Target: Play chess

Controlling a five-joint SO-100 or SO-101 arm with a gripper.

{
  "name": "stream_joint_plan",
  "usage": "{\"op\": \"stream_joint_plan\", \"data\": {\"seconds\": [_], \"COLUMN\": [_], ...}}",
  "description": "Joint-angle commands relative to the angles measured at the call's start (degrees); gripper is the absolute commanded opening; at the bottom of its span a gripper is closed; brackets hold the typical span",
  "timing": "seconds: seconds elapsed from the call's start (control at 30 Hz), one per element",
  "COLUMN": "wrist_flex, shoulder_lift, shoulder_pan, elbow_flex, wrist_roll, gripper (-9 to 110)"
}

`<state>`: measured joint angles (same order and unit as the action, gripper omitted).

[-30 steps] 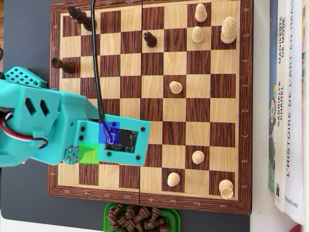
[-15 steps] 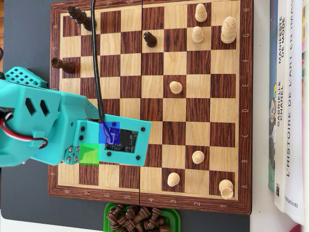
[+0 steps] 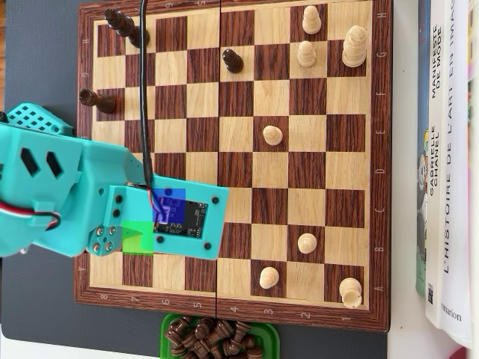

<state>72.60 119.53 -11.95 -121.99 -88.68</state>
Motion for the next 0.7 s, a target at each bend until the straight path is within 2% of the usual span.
{"op": "stream_joint_plan", "data": {"seconds": [0.0, 0.4, 0.67], "wrist_flex": [1.6, 5.0, 5.0], "shoulder_lift": [1.7, 1.8, 1.8], "shoulder_pan": [-1.3, -6.7, -12.2], "elbow_flex": [2.5, 2.7, 2.8], "wrist_roll": [0.4, 0.6, 6.5], "gripper": [4, 4, 4]}}
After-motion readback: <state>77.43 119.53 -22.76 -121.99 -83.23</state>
